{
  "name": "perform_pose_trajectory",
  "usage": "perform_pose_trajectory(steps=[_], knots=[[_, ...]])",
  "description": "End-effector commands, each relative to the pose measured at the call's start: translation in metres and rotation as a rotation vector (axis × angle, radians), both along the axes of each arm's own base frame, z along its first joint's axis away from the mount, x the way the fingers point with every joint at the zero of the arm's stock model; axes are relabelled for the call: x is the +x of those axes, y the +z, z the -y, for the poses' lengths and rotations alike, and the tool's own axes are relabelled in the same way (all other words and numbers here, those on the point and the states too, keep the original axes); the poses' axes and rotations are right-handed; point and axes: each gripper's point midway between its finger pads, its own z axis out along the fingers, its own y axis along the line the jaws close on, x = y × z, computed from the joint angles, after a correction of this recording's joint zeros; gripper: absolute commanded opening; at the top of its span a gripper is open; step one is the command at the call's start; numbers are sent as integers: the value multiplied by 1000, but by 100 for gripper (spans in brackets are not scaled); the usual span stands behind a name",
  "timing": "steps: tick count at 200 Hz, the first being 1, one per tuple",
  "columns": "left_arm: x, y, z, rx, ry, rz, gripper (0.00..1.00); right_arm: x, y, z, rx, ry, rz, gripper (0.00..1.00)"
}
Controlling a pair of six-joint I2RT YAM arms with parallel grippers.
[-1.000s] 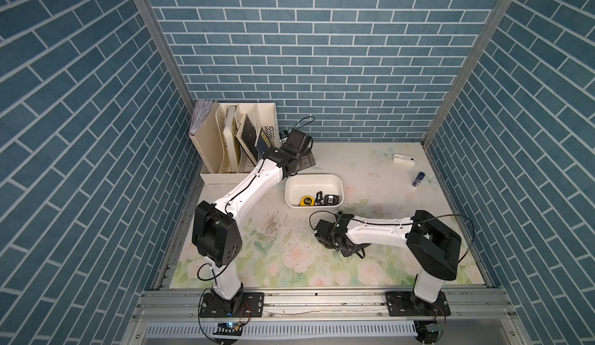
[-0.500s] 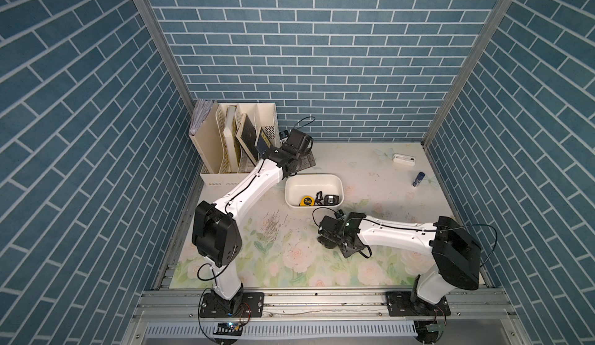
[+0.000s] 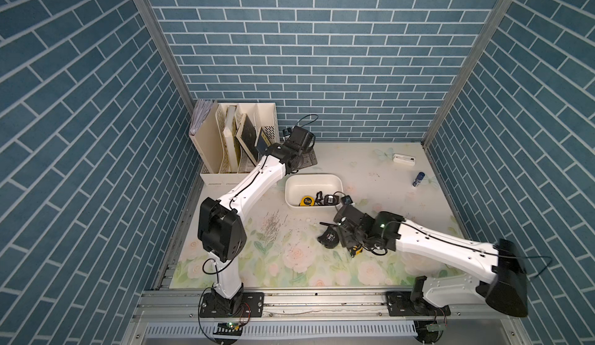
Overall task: Take the tape measure out of the storage box
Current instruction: Place the tape measure at the center of the board, then pick up the tape measure from the storage box.
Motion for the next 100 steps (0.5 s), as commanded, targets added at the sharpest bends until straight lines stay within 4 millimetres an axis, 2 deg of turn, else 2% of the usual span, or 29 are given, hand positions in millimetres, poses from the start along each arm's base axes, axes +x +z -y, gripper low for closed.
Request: perform_pose_trajectory(steps=[1,19,57,100], knots=[[-13,-43,9,127,-75,-122,98,39,55,28,211,-226,199,75],[-24,-64,21,180,-126,-171,98,54,65,42,267,-305,254,75],[-38,-99,41,180,-232,-280,98,70,60,36,218,-305,250,75],[-43,-113,59,173,-335,-358,98,76,50,47,212,-332,233,75]])
